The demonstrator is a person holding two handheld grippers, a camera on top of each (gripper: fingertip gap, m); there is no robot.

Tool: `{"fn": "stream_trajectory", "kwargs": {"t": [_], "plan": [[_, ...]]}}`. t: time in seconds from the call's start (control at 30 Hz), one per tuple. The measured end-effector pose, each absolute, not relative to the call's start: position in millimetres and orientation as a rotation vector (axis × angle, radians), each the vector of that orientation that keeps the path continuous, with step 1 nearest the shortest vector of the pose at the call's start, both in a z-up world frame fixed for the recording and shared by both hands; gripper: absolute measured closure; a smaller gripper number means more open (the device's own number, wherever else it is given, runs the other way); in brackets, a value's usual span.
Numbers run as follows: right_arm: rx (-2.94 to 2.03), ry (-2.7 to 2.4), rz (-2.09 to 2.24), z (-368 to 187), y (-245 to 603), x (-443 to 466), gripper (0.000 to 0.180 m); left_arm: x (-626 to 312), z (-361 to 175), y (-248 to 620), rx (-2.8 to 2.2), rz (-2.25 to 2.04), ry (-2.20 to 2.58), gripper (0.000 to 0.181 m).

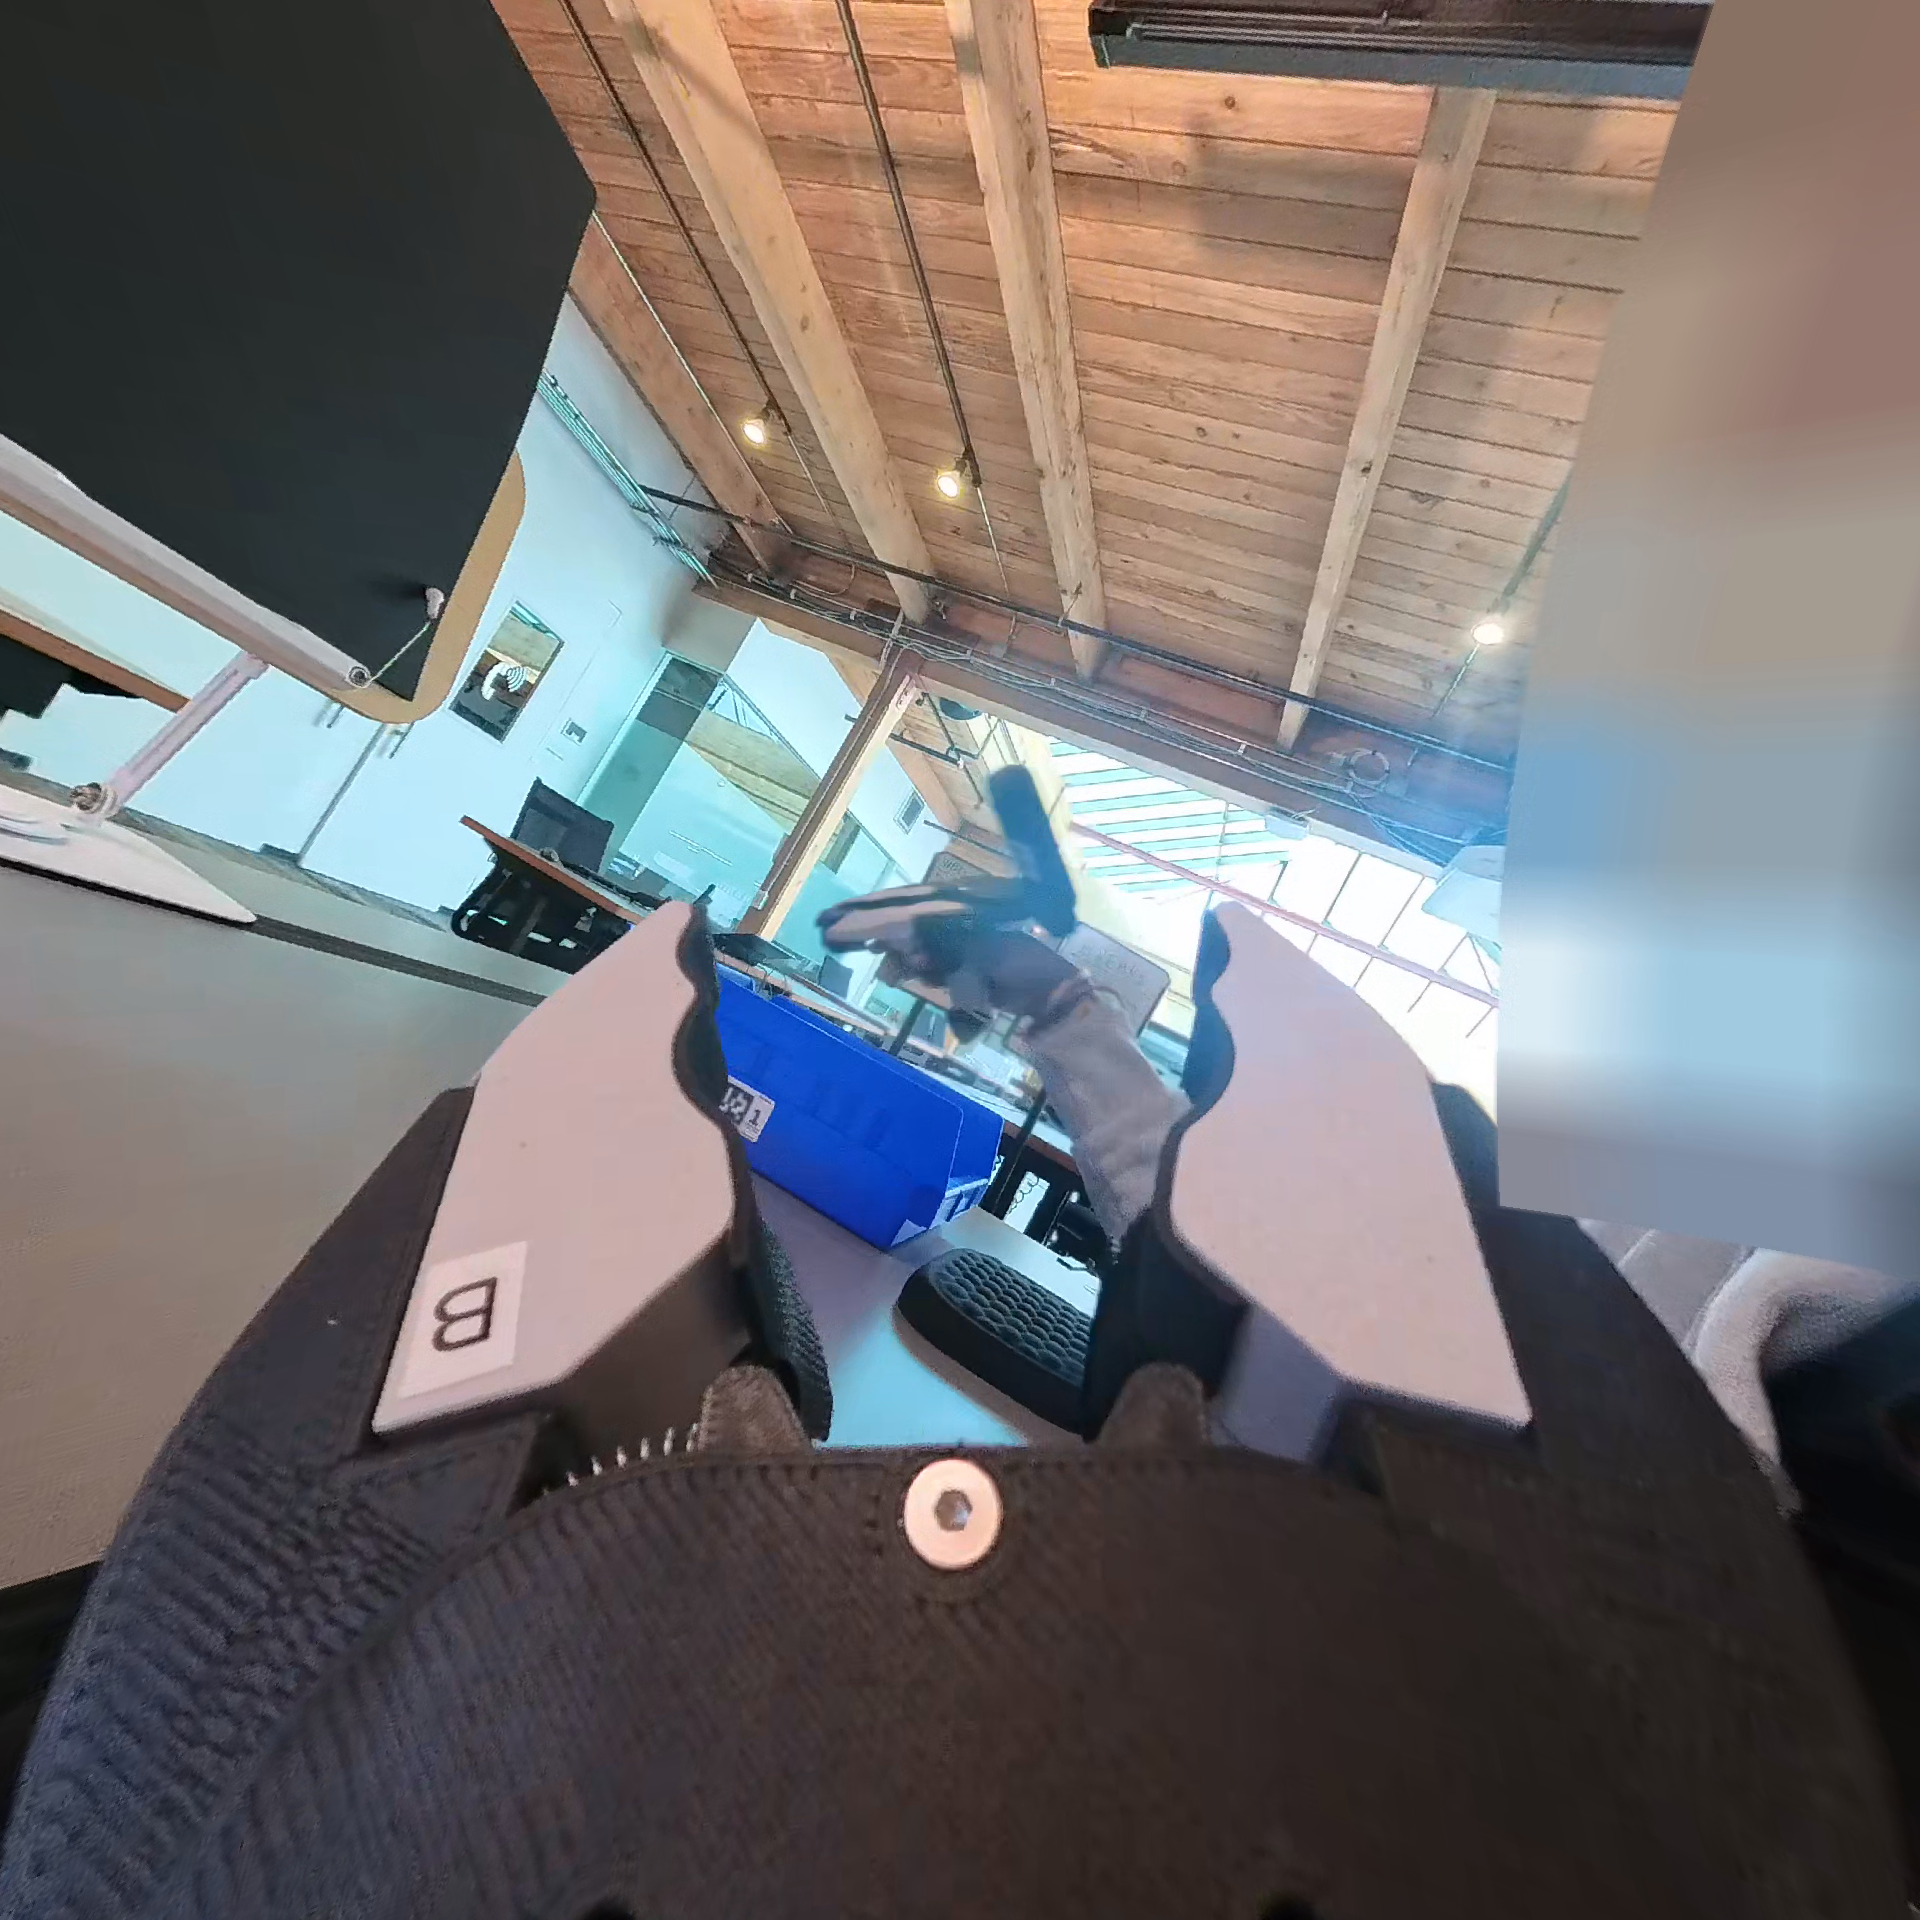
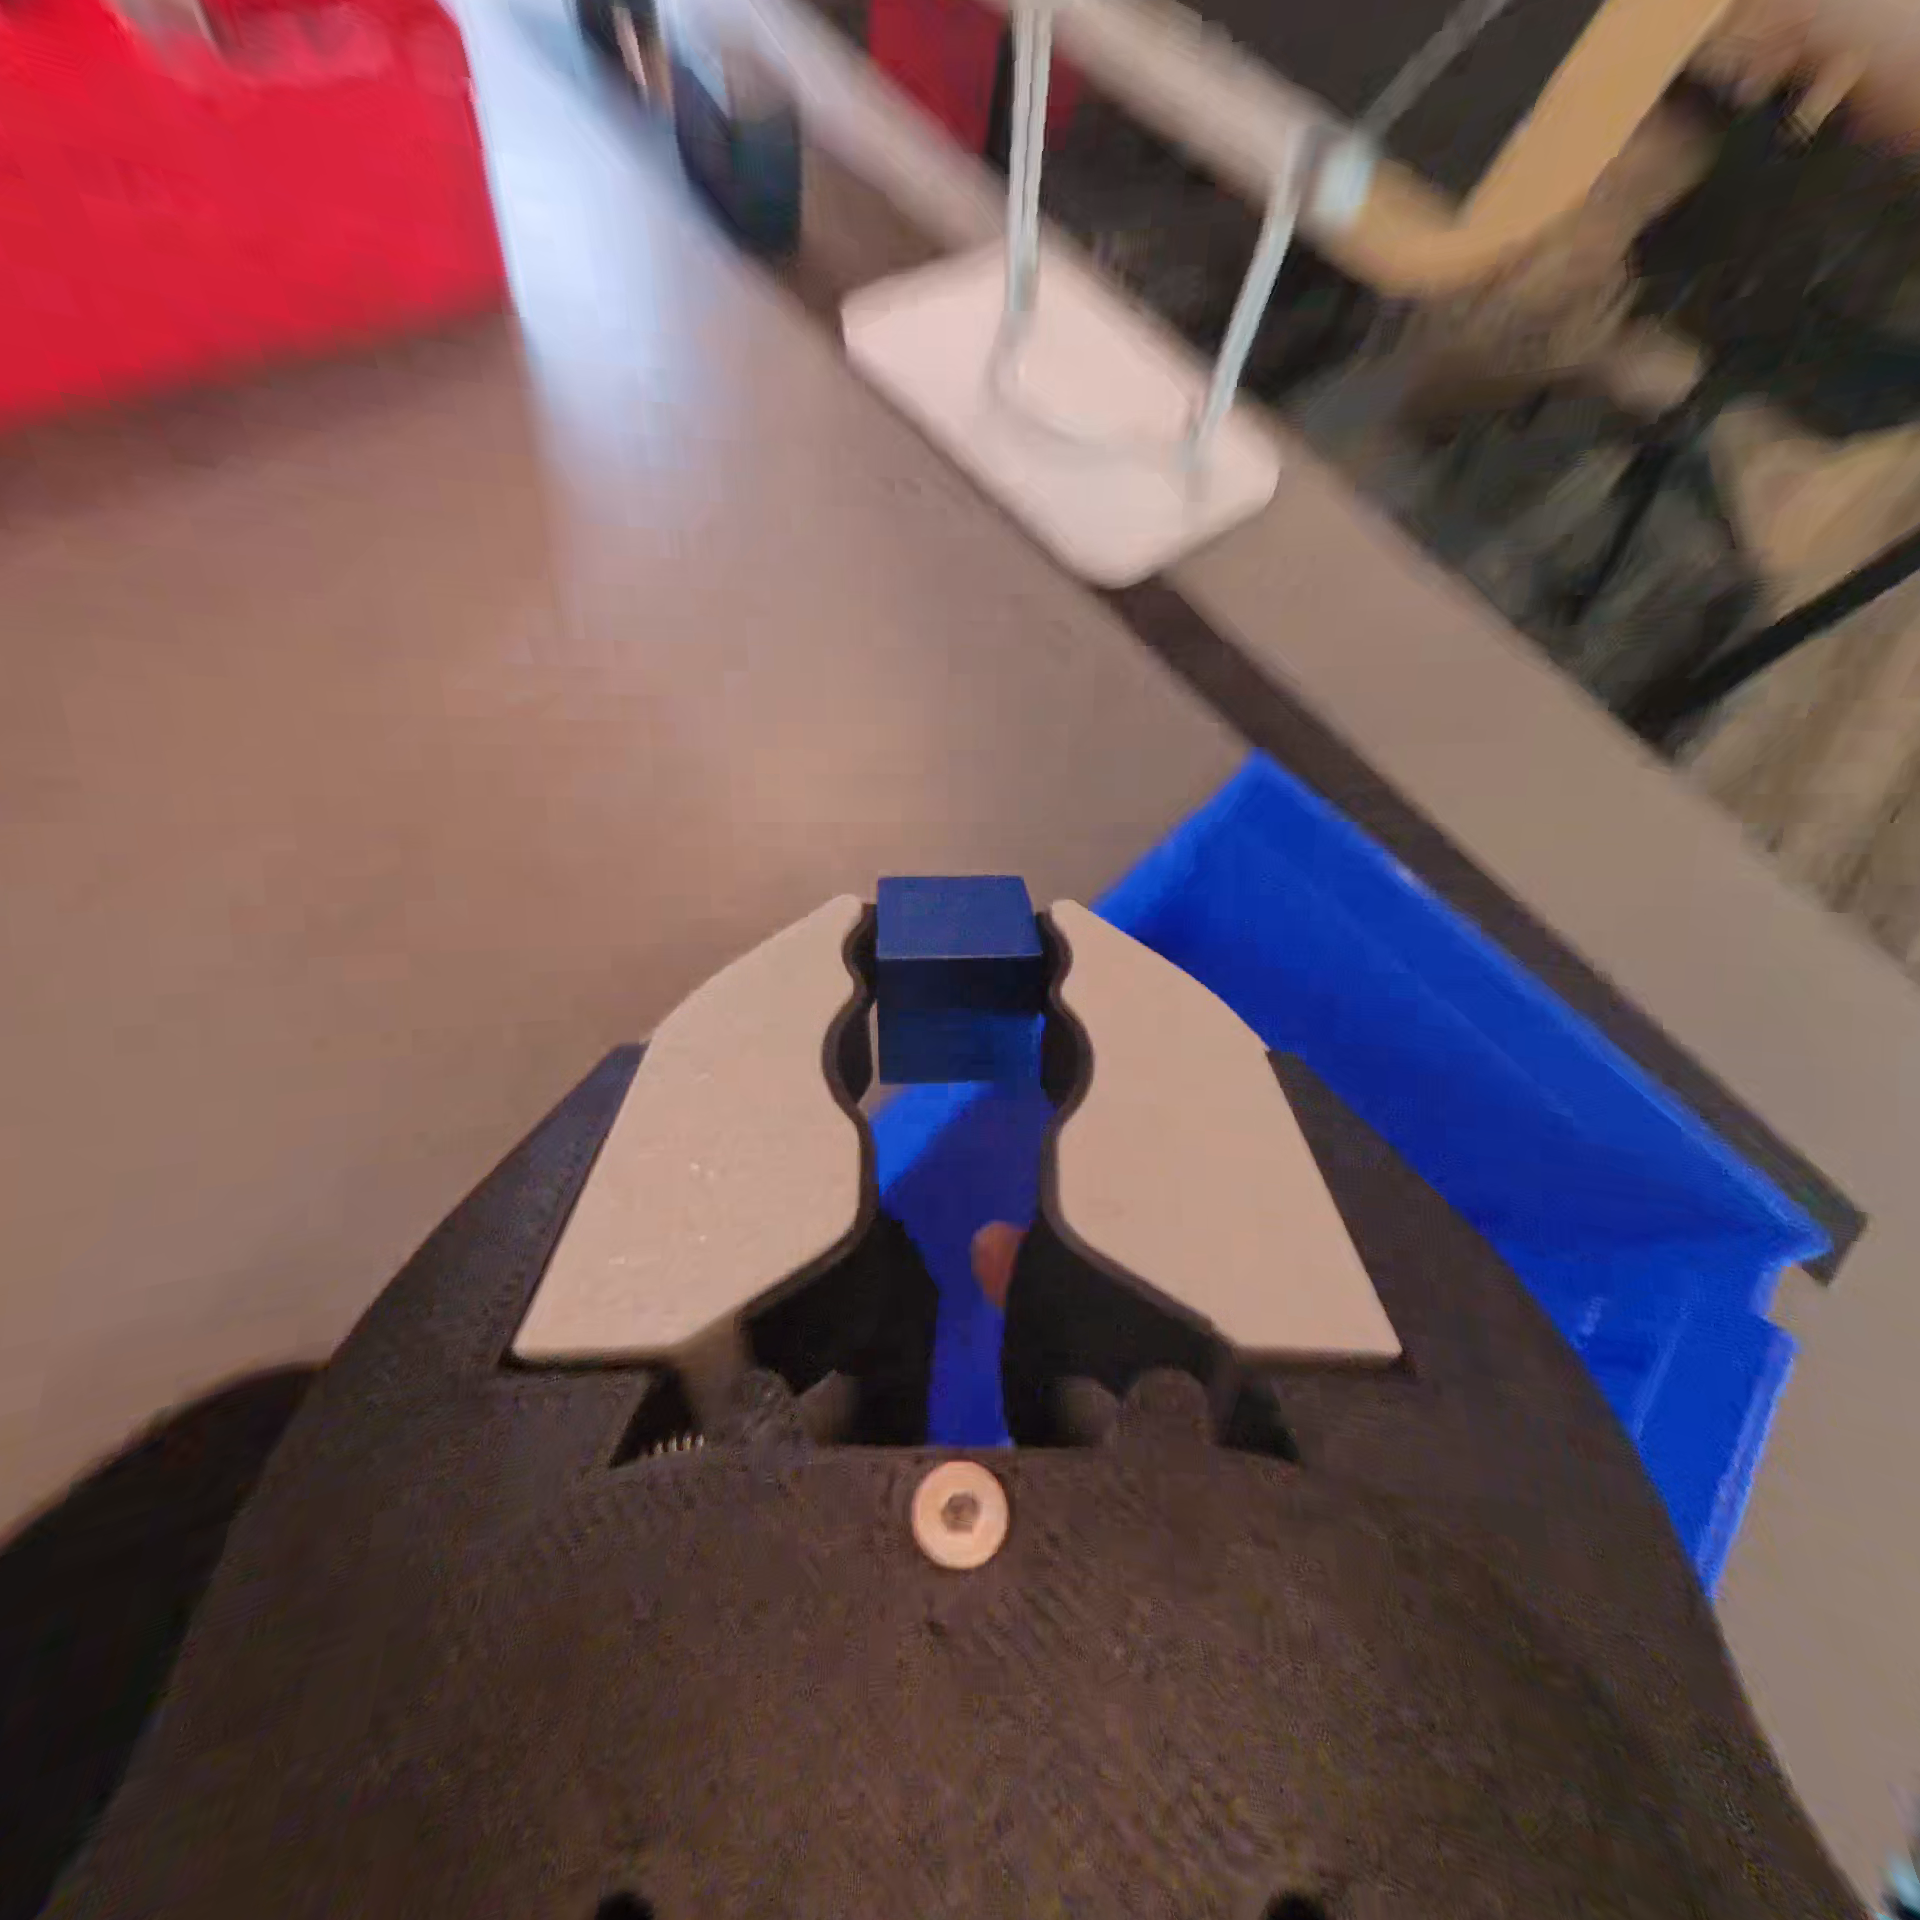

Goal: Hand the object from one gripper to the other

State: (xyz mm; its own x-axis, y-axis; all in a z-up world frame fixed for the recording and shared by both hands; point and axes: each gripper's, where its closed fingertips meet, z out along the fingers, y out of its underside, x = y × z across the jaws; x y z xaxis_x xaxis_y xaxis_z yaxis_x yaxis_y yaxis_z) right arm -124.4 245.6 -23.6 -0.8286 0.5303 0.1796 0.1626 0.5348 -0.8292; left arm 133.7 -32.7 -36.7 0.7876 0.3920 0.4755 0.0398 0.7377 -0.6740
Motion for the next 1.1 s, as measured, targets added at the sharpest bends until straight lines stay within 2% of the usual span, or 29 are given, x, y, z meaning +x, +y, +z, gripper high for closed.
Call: {"fn": "stream_trajectory", "kwargs": {"t": [0.1,0.27,0.4,0.6,0.83,0.93,1.0,1.1], "plan": [[-0.614,-2.558,0.866,-76.3,268.0,-175.2,0.15,132.5,-38.0,-29.8,-0.747,0.216,-0.652,0.094],[-0.686,-2.793,0.469,-142.3,286.3,-207.4,0.15,131.6,-37.8,-31.9,-0.731,0.196,-0.651,0.094],[-0.725,-2.863,0.261,-163.9,295.4,-215.0,0.151,131.0,-36.1,-39.6,-0.676,0.158,-0.654,0.094],[-0.726,-2.872,0.206,-168.0,296.0,-217.8,0.142,131.2,-35.8,-38.8,-0.68,0.162,-0.649,0.094],[-0.695,-2.763,0.336,-147.1,296.7,-221.1,0.138,131.2,-35.0,-38.8,-0.679,0.171,-0.648,0.094],[-0.708,-2.483,0.645,-102.3,280.0,-234.3,0.13,131.0,-35.4,-35.7,-0.7,0.187,-0.649,0.095],[-0.718,-2.179,0.936,-50.7,266.8,-238.4,0.114,130.5,-35.9,-33.9,-0.713,0.193,-0.651,0.095],[-0.657,-1.682,1.371,37.2,251.0,-212.1,0.075,130.1,-36.0,-32.4,-0.722,0.203,-0.654,0.095]]}}
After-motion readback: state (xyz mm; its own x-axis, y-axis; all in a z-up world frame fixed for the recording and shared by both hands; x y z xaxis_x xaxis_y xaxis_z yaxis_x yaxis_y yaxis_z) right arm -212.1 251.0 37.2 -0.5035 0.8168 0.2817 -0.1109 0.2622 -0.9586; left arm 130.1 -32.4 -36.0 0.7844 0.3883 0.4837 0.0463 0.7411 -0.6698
